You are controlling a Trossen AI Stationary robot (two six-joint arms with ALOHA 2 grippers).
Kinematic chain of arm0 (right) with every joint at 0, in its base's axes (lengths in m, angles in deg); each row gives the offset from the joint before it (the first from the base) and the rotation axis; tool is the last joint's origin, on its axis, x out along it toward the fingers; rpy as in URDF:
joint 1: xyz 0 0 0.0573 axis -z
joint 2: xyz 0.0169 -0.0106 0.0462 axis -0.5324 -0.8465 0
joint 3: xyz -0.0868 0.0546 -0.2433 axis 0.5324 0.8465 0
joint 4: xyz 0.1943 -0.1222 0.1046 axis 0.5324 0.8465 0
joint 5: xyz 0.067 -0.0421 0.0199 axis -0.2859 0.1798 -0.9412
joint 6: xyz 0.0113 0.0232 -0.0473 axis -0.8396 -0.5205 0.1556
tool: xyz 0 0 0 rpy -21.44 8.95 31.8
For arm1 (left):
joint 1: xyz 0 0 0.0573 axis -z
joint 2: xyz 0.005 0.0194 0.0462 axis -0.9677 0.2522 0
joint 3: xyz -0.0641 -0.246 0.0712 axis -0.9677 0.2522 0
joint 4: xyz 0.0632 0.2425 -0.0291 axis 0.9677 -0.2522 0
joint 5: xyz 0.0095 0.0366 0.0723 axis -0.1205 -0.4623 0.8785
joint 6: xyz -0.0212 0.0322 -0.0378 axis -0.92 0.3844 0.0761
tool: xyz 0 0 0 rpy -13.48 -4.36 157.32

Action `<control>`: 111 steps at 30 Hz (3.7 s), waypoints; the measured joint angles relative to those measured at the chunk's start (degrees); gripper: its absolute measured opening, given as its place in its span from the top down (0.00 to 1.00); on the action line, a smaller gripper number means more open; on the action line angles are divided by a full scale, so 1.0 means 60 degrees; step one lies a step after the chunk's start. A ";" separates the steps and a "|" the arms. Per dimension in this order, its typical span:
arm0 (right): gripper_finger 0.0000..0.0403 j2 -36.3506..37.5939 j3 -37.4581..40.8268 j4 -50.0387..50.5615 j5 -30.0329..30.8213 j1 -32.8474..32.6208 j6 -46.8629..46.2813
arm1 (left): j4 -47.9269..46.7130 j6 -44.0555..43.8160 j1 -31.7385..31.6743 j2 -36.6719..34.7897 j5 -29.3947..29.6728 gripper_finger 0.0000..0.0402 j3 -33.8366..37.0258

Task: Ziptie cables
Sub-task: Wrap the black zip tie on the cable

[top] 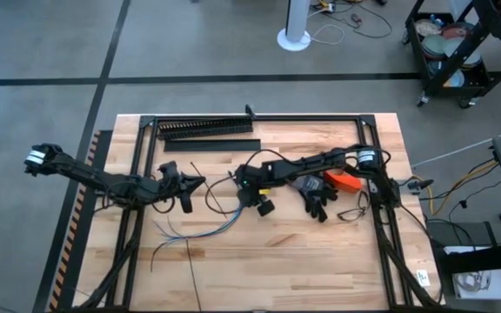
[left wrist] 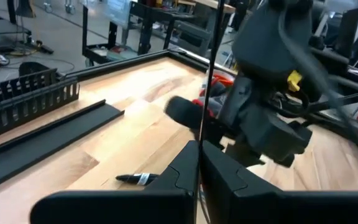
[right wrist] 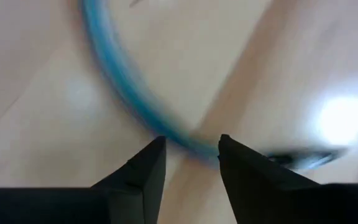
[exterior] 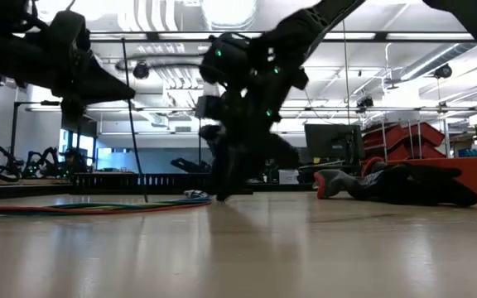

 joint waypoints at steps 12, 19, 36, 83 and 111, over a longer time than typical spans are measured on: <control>0.77 -0.0991 -0.1570 0.2716 -0.0904 -0.0131 -0.1998 | -0.0292 0.0022 -0.0007 0.0272 0.0002 1.00 -0.0349; 0.81 -0.0927 -0.2661 0.4499 -0.1228 -0.0811 -0.3047 | -0.0368 0.0054 -0.0007 0.0293 -0.0005 1.00 -0.0359; 0.59 -0.0543 -0.2381 0.5042 0.0556 -0.0065 0.0497 | -0.0366 0.0057 -0.0007 0.0403 -0.0005 1.00 -0.0355; 0.99 0.0078 -0.3144 0.4215 0.2974 -0.1658 -0.2729 | 0.3482 -0.2559 -0.0244 0.4987 -0.1096 1.00 -0.0344; 0.49 0.0463 -0.0973 0.3694 0.3306 -0.2680 -0.3558 | 0.7298 -0.2036 -0.0255 1.0716 -0.3089 1.00 -0.1561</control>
